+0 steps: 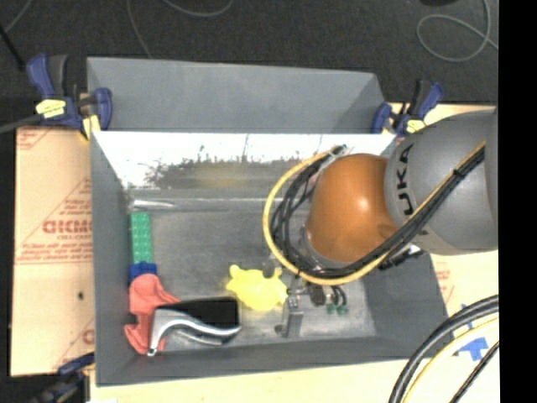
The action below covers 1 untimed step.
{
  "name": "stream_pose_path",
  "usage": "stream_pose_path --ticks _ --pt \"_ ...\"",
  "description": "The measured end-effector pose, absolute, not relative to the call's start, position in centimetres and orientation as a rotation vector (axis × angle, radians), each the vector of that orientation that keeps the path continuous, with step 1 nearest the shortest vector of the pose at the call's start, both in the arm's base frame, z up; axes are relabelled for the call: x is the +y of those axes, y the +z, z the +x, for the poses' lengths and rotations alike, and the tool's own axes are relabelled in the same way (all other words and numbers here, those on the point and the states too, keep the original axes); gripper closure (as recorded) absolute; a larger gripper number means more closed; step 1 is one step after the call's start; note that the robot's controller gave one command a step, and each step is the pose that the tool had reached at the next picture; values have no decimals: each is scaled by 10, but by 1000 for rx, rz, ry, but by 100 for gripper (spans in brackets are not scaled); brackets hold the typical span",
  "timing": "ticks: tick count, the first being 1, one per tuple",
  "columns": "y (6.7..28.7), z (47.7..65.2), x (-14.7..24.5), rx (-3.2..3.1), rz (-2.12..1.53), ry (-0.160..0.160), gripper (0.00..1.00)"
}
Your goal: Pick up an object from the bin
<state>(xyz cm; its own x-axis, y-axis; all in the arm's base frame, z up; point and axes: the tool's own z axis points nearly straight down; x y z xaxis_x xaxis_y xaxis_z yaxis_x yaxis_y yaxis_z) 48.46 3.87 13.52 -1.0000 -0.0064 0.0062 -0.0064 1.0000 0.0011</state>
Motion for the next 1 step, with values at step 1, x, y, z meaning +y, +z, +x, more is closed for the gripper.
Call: stream_pose_path --ticks 1 --pt "139 487 39 -3143 8 -3 0"
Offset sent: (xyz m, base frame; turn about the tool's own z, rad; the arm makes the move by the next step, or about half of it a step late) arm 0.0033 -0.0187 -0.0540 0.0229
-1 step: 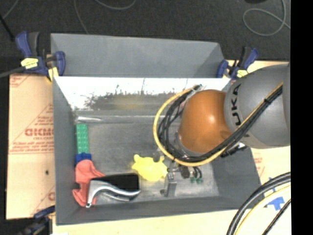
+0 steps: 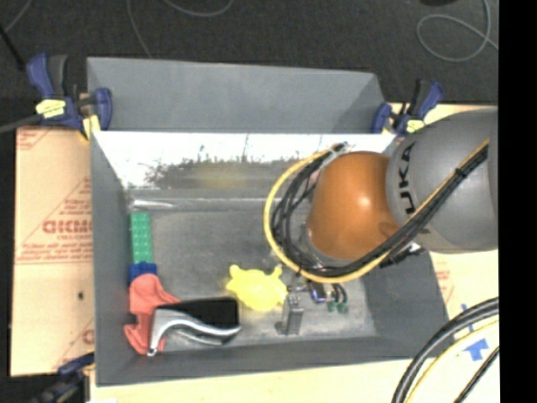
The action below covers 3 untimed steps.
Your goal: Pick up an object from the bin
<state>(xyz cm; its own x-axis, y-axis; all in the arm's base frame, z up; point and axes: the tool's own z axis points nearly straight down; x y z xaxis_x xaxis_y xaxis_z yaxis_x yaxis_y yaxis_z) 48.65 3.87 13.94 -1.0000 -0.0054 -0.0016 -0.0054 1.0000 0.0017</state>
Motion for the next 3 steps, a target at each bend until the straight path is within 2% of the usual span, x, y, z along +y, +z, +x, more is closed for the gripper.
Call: stream_pose_path --ticks 1,2,3 --pt "81 489 20 3146 29 3 100" --pt "81 489 20 3146 30 4 100" --pt "122 483 22 3155 8 1 100"
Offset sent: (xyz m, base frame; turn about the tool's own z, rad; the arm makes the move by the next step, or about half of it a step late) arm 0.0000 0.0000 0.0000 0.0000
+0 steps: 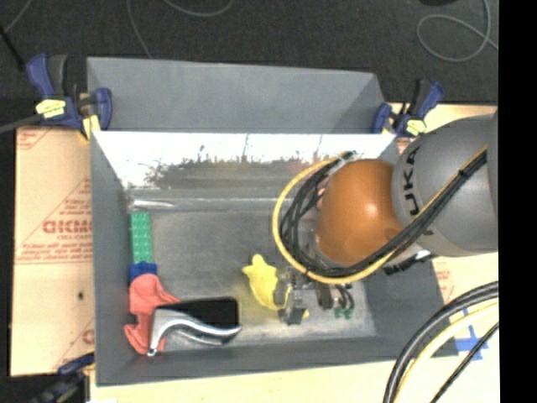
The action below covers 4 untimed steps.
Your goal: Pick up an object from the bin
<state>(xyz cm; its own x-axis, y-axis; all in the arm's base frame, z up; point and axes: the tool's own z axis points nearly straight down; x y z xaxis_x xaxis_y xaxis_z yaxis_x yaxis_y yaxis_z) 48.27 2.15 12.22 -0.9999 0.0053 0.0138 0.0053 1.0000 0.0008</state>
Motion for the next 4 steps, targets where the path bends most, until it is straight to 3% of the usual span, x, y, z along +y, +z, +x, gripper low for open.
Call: stream_pose_path --ticks 1,2,3,4 --pt "137 485 21 -3132 10 -2 100" --pt "139 498 -11 -3144 136 -1 100" --pt "100 517 16 -3134 129 2 100" --pt "102 506 45 -3130 165 -5 100"
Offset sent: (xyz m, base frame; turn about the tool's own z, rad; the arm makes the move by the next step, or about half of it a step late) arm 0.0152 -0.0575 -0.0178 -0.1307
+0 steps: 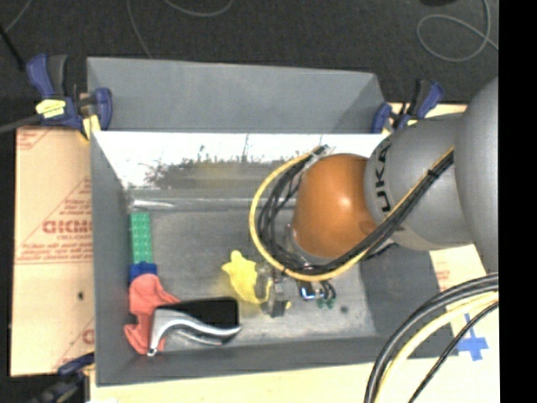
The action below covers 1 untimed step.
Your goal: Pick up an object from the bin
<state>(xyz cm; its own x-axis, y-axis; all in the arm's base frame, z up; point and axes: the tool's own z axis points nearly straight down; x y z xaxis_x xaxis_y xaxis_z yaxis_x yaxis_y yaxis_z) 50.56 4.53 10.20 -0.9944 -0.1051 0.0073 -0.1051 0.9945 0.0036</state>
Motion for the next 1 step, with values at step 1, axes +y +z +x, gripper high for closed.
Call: stream_pose_path --ticks 1 --pt "126 515 18 -3138 116 -1 100"
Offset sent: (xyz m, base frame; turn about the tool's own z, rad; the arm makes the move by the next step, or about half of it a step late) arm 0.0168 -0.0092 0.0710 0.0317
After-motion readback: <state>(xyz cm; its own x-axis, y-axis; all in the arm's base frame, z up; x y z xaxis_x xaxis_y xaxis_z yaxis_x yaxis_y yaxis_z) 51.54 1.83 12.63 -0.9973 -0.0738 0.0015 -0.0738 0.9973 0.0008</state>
